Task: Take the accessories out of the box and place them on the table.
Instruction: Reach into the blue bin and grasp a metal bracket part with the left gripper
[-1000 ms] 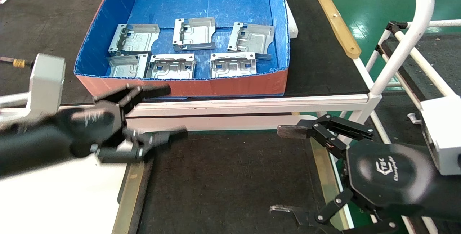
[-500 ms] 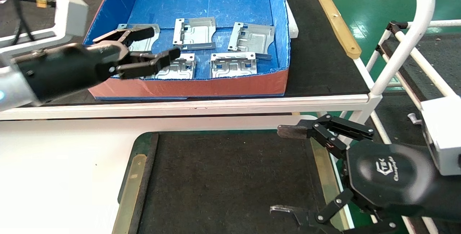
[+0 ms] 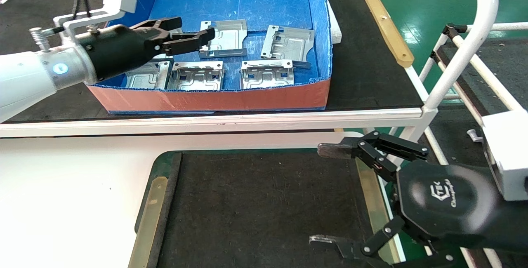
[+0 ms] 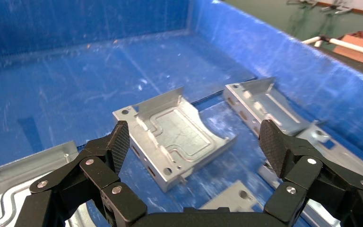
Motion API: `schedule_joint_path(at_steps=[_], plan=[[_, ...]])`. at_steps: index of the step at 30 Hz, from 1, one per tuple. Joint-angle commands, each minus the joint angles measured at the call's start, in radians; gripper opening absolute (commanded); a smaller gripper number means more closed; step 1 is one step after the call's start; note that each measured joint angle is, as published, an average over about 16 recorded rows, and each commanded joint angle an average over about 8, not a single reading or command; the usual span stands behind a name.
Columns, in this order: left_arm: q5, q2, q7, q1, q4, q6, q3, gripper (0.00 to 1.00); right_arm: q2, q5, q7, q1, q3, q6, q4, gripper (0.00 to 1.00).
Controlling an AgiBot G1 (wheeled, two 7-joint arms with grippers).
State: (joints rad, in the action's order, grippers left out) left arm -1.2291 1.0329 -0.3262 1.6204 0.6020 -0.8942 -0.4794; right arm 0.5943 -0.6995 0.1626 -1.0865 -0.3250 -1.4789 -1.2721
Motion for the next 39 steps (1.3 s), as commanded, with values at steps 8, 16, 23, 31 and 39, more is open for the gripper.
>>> schedule_joint_path(at_steps=[8,16,23,31,39], plan=[[-0.062,0.070,0.008,0.058,-0.122,0.060,-0.036,1.00,0.000,0.000,0.000,0.000,0.000,0.000,0.000,1.00],[-0.070,0.117,0.006,0.083,-0.208,0.097,-0.039,1.00,0.000,0.000,0.000,0.000,0.000,0.000,0.000,1.00],[-0.077,0.164,0.033,0.101,-0.267,0.121,-0.043,1.00,0.000,0.000,0.000,0.000,-0.001,0.000,0.000,1.00],[-0.082,0.187,0.054,0.111,-0.299,0.134,-0.046,0.55,0.000,0.001,0.000,0.000,-0.001,0.001,0.000,0.39],[-0.082,0.184,0.053,0.111,-0.296,0.133,-0.046,0.00,0.000,0.001,0.000,0.000,-0.001,0.001,0.000,0.00]])
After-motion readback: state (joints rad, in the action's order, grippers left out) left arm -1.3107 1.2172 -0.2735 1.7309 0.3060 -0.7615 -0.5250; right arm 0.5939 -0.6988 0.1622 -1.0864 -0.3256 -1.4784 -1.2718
